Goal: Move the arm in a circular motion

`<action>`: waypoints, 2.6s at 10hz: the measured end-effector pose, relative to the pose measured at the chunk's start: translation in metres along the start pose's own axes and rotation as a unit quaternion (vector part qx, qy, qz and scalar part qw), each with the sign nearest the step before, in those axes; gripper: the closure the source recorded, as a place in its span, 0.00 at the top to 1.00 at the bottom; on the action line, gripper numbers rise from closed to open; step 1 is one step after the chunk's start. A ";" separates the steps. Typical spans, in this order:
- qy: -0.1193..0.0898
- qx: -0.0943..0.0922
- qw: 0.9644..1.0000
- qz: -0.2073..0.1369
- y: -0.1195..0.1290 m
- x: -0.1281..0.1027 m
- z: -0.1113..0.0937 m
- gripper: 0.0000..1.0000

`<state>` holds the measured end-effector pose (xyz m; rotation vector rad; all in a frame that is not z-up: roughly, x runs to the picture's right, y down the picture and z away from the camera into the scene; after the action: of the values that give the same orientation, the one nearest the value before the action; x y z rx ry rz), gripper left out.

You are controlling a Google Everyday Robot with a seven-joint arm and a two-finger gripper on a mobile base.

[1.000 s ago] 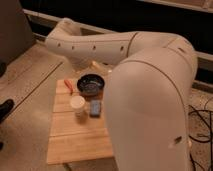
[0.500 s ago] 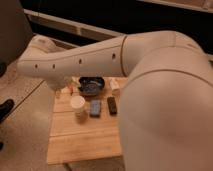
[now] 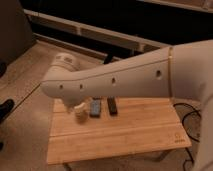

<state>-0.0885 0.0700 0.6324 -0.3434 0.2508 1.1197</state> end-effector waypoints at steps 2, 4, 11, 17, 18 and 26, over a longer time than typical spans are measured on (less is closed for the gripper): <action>0.007 0.021 0.995 0.095 -0.078 0.011 0.007 0.65; 0.016 0.036 0.979 0.200 -0.158 0.000 0.011 0.65; 0.020 0.062 0.954 0.291 -0.238 -0.151 0.022 0.65; 0.004 0.046 0.989 0.143 -0.114 -0.235 0.032 0.65; 0.004 0.039 0.993 0.107 -0.088 -0.230 0.032 0.65; 0.024 -0.073 0.996 0.044 0.013 -0.099 0.033 0.65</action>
<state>-0.1402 0.0057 0.6973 -0.4926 0.2288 1.2205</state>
